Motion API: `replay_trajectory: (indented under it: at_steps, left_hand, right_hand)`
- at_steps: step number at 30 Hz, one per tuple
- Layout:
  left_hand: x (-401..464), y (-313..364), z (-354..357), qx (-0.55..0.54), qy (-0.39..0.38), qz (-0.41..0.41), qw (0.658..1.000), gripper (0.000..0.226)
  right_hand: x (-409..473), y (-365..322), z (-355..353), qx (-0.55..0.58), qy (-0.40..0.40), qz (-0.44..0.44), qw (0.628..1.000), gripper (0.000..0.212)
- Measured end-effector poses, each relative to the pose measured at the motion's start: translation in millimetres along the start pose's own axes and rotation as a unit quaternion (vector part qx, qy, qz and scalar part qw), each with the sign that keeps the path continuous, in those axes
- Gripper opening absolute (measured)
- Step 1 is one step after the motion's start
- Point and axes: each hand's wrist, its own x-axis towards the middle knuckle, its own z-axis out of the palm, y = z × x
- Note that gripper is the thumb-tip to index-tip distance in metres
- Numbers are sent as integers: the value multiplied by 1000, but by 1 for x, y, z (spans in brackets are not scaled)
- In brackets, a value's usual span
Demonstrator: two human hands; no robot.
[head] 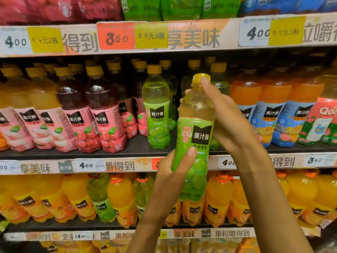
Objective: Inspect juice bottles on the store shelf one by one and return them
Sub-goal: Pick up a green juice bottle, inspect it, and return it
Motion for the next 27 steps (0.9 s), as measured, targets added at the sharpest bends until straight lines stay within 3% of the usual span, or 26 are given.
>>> replay_trajectory:
  at_steps: [2, 6, 9, 13, 15, 17, 19, 27]
  left_hand:
    - [0, 3, -4, -56, -30, -28, 998, 58]
    - [-2, 6, -1, -177, -121, -68, 974, 60]
    - [0, 1, 0, -192, -138, -68, 969, 63]
    - [2, -5, -4, -59, -78, -47, 994, 71]
    - [5, -7, -9, 11, -15, 0, 1000, 59]
    - [9, -4, -11, 80, -41, 63, 994, 42]
    - [14, -9, -10, 156, -23, 92, 983, 56]
    - [18, -20, -13, 176, 56, 178, 966, 58]
  right_hand:
    - [1, -2, -3, 41, -9, 11, 999, 34]
    - [4, 1, 1, 140, -52, 70, 986, 55]
    - [5, 1, 3, 160, -69, 68, 982, 41]
    - [6, 0, 1, 139, -69, 7, 988, 24]
    - [3, -1, -1, 98, -65, -43, 992, 21]
    - [0, -1, -1, 56, -65, -97, 992, 17]
    - [-4, 1, 1, 31, -76, -136, 987, 16]
    - [-24, 1, 1, -73, -217, -268, 936, 18]
